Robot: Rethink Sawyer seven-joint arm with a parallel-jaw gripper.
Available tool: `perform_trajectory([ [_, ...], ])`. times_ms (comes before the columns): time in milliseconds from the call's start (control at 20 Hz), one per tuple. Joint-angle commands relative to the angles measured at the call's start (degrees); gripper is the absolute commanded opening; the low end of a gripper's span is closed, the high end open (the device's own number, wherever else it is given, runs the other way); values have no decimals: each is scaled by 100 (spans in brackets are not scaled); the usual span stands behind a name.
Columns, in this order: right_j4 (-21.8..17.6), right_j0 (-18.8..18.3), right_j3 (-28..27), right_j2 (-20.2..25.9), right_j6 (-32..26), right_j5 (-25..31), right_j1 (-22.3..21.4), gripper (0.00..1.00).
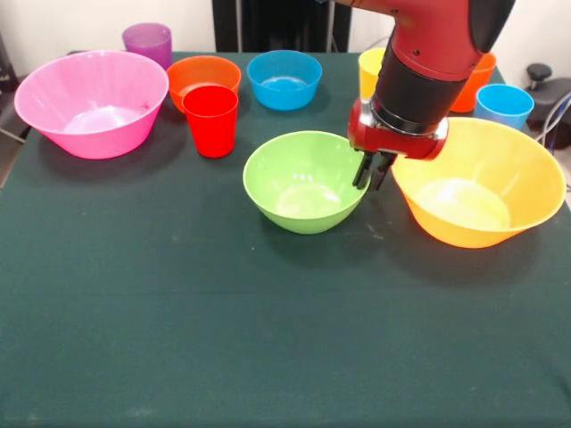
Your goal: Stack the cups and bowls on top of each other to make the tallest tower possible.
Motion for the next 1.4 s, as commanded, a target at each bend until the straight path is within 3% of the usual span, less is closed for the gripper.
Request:
perform_trajectory([
  [50, -322, -126, 141, 344, 394, -219, 32, 0],
  [450, -540, -464, 200, 456, -31, -576, 49, 0],
  [650, -669, -911, 426, 750, -394, -929, 17, 0],
  [800, -881, -1403, 670, 1127, -668, -1416, 2, 0],
  [1050, -1273, -1956, 756, 1518, -971, -1611, 14, 0],
  [1400, -1894, -2275, 672, 1789, -936, -1792, 39, 0],
])
